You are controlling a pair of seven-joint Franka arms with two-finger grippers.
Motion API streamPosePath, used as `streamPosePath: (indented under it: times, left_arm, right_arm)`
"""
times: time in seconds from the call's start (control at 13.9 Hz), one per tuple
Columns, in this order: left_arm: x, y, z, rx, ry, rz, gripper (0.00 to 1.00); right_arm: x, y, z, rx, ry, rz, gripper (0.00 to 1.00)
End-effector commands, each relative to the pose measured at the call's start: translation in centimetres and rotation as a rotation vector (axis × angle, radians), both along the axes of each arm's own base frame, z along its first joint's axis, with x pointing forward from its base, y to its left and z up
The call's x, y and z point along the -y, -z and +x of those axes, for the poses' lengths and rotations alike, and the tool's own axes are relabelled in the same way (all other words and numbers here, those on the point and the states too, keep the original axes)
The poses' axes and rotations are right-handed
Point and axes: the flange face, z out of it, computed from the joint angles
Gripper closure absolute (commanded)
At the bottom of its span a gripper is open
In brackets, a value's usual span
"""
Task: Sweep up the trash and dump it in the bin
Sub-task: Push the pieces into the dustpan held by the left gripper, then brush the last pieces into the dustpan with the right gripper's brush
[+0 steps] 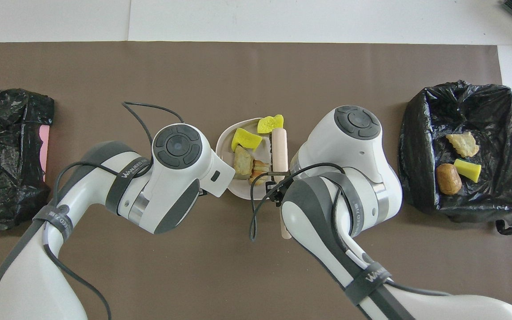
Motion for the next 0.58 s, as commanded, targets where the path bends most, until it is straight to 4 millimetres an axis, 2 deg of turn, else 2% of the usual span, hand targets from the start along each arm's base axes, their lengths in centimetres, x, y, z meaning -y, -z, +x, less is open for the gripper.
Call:
streamPosePath:
  times: [0.0,0.07,0.22,0.29,0.36,0.51]
  left_arm:
    - [-0.8,-0.3,-0.6,0.021,-0.065,0.001,1.00]
    - [-0.8,-0.2,-0.6,0.020,-0.087,0.002,1.00]
    - [-0.9,-0.2,-0.6,0.020,-0.121,0.003,1.00]
    - [-0.9,-0.2,-0.6,0.021,-0.124,0.003,1.00]
    - [-0.9,-0.2,-0.6,0.019,-0.124,0.004,1.00]
    - [-0.9,-0.2,-0.6,0.018,-0.124,0.005,1.00]
  right_arm:
    - [1.6,-2.2,0.7,0.035,-0.129,-0.102,1.00]
    - [2.6,-1.9,1.1,0.047,-0.227,-0.104,1.00]
    - [7.2,-0.9,3.8,0.067,-0.396,-0.130,1.00]
    - [8.2,-0.5,5.4,0.080,-0.455,-0.155,1.00]
    - [8.4,0.1,6.8,0.080,-0.503,-0.169,1.00]
    - [7.2,2.2,8.7,0.076,-0.576,-0.217,1.00]
